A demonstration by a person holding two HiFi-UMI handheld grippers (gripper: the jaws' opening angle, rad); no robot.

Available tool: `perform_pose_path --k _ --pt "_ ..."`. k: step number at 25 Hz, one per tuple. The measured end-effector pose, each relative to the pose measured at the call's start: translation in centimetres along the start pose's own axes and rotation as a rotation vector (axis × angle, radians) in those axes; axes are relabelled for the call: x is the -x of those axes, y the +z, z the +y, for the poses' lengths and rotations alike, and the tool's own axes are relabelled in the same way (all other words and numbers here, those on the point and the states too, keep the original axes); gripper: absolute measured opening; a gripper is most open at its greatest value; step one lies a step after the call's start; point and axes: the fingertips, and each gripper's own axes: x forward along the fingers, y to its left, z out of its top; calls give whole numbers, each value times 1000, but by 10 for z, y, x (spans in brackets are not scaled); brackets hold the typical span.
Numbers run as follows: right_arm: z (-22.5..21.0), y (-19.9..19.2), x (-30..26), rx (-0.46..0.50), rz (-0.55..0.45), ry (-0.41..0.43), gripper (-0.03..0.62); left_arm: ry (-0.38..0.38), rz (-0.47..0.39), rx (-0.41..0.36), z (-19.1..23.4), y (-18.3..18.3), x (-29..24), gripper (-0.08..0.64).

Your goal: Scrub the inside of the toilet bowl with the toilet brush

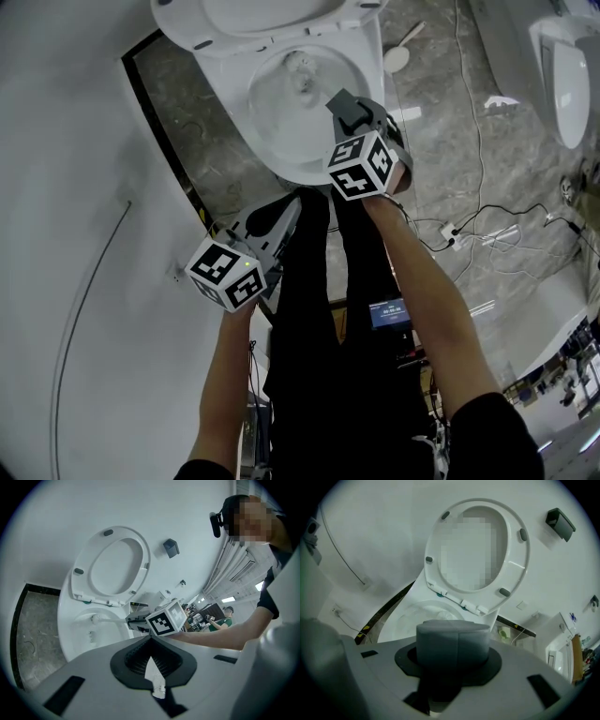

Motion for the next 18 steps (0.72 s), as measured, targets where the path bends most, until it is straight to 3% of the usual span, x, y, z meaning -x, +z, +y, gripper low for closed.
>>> perform_pose_path --k 18 --pt "-27 -47 27 79 70 -104 161 -25 39 -25 -8 -6 -9 9"
